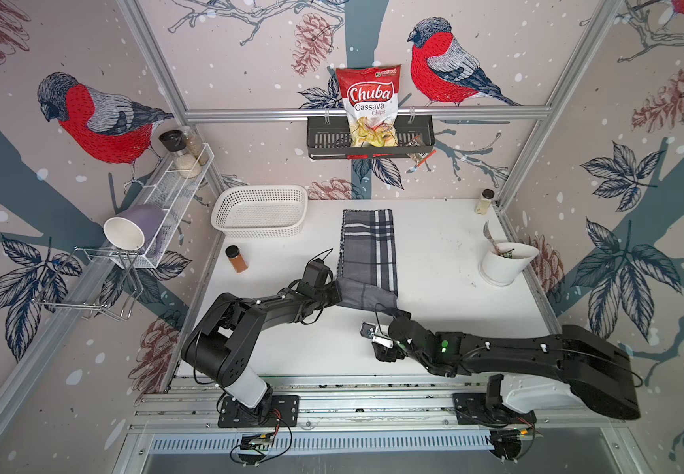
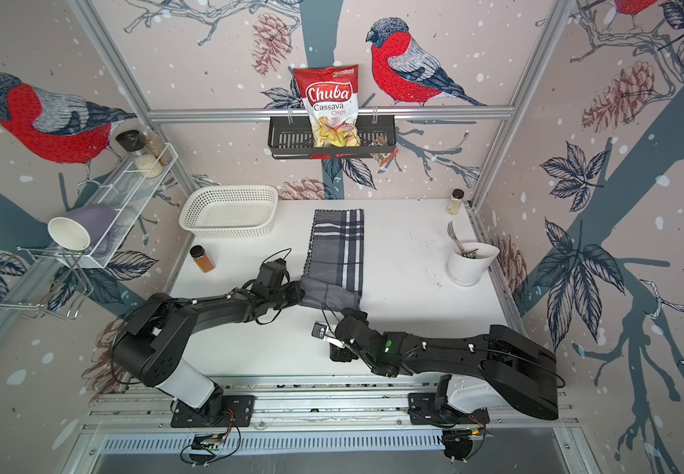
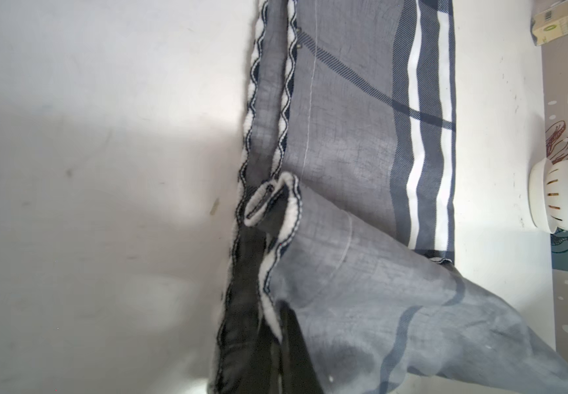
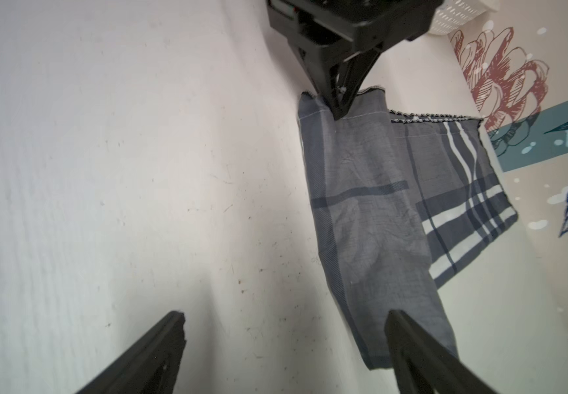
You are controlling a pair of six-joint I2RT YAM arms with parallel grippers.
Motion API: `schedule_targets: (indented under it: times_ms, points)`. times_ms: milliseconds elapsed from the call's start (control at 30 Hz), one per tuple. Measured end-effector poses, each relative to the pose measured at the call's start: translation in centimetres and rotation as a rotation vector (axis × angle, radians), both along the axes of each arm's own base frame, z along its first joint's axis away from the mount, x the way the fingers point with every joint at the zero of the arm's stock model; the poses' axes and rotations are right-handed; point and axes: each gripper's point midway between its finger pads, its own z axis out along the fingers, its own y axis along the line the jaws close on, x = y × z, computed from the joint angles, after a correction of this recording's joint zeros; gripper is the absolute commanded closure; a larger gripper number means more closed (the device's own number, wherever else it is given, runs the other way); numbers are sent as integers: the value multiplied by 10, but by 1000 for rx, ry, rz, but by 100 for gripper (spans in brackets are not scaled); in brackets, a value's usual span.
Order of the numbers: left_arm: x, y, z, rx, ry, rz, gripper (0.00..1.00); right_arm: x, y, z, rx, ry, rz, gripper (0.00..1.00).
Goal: Roll up the pillowcase
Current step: Roll the pillowcase at the center of the board.
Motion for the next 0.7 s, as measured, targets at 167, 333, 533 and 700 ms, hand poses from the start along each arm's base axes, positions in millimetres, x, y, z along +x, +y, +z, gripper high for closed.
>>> schedule_targets:
  times_ms: [167, 333, 533, 700]
  points:
    - [-2, 1, -4, 5, 16, -3, 100, 30, 4, -22, -102, -161, -76, 5]
    - [-5, 1, -6, 4, 24, -7, 100, 71, 6, -30, -158, -273, -164, 5]
    - [-8, 2, -6, 4, 27, -7, 100, 106, 10, -35, -173, -315, -229, 58]
    - [-6, 1, 7, -12, -1, -8, 13, 100, 16, -47, -199, -213, -172, 100]
